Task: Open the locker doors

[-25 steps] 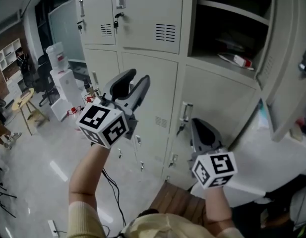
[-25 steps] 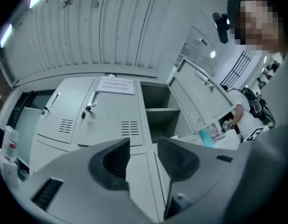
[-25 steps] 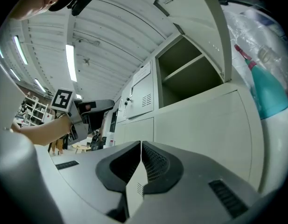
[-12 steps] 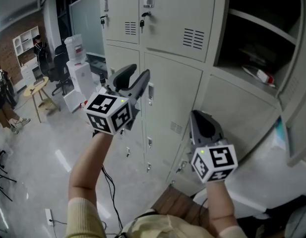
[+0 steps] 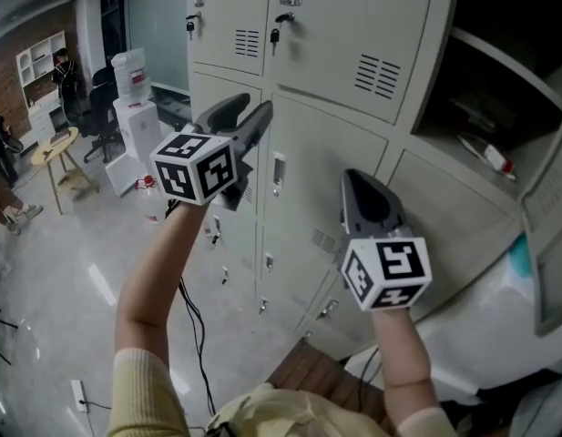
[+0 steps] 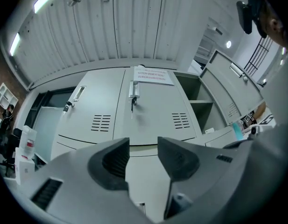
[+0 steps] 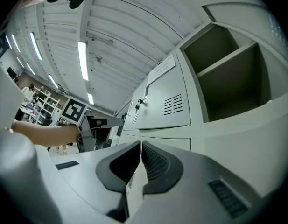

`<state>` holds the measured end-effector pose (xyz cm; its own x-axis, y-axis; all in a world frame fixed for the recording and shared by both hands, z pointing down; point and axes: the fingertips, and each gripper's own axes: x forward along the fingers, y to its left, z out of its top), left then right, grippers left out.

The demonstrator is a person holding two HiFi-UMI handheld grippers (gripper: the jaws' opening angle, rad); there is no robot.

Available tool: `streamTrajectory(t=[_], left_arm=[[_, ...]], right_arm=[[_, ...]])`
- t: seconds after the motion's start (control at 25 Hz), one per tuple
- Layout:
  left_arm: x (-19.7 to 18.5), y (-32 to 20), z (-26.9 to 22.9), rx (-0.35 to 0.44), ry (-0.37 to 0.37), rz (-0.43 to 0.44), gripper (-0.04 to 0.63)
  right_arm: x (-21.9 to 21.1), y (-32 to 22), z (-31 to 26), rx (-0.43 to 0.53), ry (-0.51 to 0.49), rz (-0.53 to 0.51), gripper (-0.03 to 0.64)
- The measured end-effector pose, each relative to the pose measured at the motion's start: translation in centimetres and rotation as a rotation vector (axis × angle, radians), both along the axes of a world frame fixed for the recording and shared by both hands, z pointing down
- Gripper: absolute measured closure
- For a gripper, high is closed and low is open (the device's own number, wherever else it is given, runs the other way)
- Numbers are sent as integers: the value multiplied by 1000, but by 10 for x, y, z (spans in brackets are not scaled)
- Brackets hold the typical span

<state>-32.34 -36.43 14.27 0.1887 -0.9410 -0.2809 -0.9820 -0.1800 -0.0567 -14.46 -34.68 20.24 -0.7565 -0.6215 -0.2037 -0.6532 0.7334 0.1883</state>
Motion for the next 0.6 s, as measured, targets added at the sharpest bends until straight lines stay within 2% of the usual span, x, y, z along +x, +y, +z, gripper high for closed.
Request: streamTrajectory(t=[0.4, 0.6], left_arm=[[-18, -54, -17, -13, -51, 49, 419], [-25, -68, -41, 19, -70, 59, 411]], right_arm=[[-55, -27, -3, 32, 49, 4, 614], [-67, -39, -6, 46, 67, 18, 614]])
